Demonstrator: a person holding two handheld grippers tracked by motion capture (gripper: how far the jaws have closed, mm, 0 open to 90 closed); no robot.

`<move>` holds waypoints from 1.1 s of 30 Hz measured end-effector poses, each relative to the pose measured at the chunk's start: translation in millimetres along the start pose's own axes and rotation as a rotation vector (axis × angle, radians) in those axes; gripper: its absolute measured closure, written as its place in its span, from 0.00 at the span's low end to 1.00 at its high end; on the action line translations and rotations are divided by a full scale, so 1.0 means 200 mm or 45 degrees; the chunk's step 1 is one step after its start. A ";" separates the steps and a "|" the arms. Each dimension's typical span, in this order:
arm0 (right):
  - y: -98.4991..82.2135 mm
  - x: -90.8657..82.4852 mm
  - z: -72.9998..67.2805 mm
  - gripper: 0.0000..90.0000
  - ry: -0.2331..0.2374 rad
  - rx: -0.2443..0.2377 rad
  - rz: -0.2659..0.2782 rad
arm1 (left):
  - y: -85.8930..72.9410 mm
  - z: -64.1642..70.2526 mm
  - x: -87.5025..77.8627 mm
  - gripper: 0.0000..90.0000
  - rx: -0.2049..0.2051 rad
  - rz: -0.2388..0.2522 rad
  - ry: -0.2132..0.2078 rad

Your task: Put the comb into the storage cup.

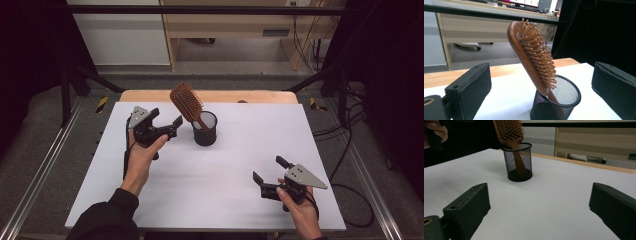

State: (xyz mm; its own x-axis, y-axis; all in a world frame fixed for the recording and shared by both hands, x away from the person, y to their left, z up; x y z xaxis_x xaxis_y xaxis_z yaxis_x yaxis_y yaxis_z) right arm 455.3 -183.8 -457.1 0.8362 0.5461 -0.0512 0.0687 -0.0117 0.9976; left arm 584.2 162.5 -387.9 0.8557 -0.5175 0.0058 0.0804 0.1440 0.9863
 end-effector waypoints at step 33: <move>-0.01 0.01 0.00 0.04 -0.001 0.002 -0.012 | 0.01 -0.07 -0.33 0.02 0.113 0.051 0.041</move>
State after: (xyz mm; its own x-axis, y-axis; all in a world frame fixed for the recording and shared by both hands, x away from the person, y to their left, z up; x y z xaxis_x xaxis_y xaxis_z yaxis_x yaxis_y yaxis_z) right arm 456.5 -182.9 -459.3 0.8360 0.5454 -0.0605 0.0775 -0.0082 0.9970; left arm 535.9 208.3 -388.2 0.8736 -0.4849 0.0417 0.0012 0.0879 0.9961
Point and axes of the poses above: each handheld gripper's, and its own axes: x roughly forward along the jaws, y roughly out of its top, z roughly to its right, the point moved 6 cm from there along x, roughly forward along the jaws, and after that the axes turned 9 degrees about z, right-handed, at the moved point
